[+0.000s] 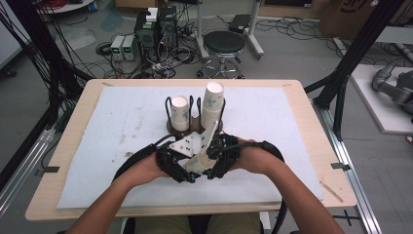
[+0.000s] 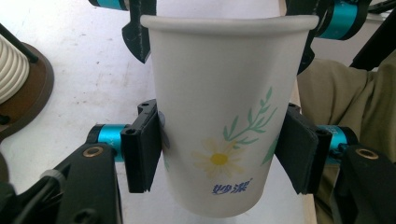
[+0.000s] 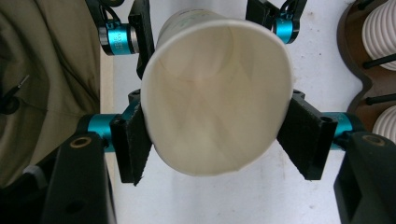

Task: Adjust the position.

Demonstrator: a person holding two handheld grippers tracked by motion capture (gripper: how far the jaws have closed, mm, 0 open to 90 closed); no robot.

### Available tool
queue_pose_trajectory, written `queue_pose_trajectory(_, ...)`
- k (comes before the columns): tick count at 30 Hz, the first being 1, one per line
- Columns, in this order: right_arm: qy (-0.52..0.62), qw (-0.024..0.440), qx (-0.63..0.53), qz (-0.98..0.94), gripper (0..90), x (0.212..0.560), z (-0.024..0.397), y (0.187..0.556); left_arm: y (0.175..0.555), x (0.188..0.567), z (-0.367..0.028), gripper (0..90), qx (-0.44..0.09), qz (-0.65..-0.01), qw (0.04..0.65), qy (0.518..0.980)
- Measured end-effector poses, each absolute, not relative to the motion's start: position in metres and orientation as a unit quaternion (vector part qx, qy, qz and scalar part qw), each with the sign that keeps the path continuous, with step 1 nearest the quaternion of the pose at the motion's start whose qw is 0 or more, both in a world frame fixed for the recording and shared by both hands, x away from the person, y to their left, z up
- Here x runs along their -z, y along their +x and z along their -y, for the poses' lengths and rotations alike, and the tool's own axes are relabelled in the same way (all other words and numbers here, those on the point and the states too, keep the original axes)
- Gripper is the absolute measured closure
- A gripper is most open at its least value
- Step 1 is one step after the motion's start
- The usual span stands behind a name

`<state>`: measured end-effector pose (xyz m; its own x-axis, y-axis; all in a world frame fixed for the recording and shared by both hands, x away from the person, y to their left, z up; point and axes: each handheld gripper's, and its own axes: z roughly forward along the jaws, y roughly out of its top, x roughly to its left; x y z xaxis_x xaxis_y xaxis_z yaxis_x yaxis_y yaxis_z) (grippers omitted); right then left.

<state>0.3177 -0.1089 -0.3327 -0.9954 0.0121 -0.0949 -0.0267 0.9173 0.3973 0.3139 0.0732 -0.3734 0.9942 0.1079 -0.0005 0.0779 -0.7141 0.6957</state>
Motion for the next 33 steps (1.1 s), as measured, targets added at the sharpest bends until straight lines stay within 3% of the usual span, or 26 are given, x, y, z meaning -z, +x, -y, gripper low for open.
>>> queue_pose_trajectory(15,0.073,0.045,-0.350,-0.933,23.3,0.325,0.147,0.324,0.317,0.382,-0.101,35.4,-0.028,-0.106,0.442,0.890)
queue_pose_trajectory(27,0.147,0.060,-0.455,-0.876,23.2,0.351,0.194,0.318,0.313,0.395,-0.131,34.5,-0.067,-0.161,0.522,0.835)
queue_pose_trajectory(33,0.191,0.093,-0.493,-0.844,23.1,0.363,0.216,0.315,0.312,0.399,-0.145,34.5,-0.091,-0.178,0.552,0.809)
